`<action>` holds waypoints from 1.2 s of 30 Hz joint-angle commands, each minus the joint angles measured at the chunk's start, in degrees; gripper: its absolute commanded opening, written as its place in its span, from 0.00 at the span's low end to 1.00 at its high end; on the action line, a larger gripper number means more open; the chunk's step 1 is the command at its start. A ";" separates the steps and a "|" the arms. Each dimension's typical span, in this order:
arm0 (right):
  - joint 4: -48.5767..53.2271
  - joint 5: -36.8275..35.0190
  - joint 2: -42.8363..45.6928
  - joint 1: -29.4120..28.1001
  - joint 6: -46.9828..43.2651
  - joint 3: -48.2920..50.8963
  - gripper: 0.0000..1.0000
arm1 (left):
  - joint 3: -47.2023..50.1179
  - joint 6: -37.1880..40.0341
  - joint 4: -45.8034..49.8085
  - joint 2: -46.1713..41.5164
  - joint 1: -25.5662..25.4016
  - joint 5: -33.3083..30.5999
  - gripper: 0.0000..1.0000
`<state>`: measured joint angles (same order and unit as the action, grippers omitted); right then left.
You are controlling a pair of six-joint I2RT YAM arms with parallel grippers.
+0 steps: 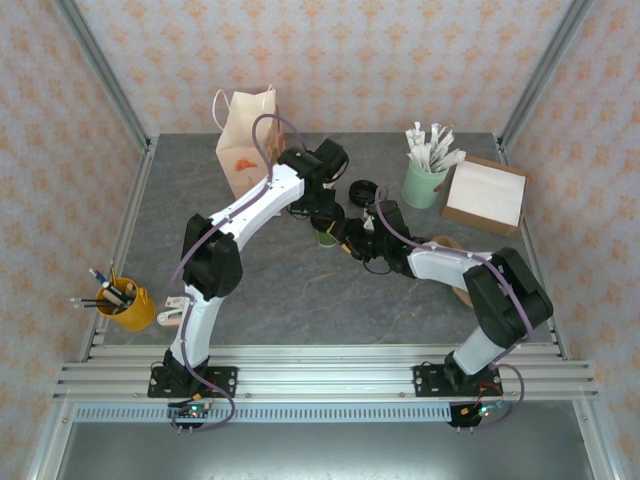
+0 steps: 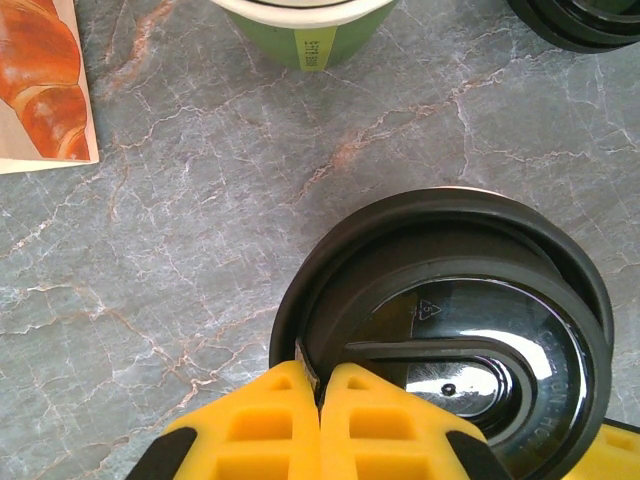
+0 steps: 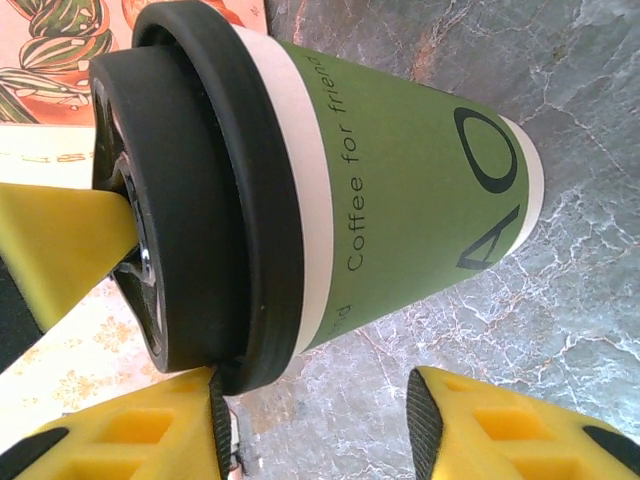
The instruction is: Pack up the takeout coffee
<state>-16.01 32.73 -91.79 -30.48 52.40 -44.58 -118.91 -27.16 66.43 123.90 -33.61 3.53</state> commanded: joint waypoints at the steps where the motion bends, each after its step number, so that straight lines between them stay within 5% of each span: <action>1: 13.56 -6.96 -1.49 0.33 1.61 4.18 0.51 | 4.64 0.26 5.90 5.34 -1.09 2.59 0.00; 6: 12.75 -2.19 5.62 2.37 -2.30 -3.58 0.61 | 0.79 6.47 7.80 3.23 -1.07 -2.31 0.00; 11: 23.86 1.32 8.77 8.13 -13.76 -12.22 0.67 | 0.66 12.96 8.48 0.01 -1.07 -4.07 0.00; 19: 31.84 18.78 -1.07 14.35 -27.28 -20.09 0.60 | 2.44 24.08 5.55 -4.28 -1.12 0.00 0.00; 28: 30.81 27.00 -8.72 12.75 -27.45 -21.94 0.54 | 4.10 25.32 3.55 -3.13 -1.38 2.92 0.00; 36: 27.97 25.98 -9.38 12.37 -25.54 -22.23 0.51 | 3.60 25.84 3.97 -2.10 -1.38 2.72 0.00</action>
<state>14.06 56.99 -101.14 -17.72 26.94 -65.14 -116.51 -2.87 69.06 120.99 -34.15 5.52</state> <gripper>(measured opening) 0.514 0.046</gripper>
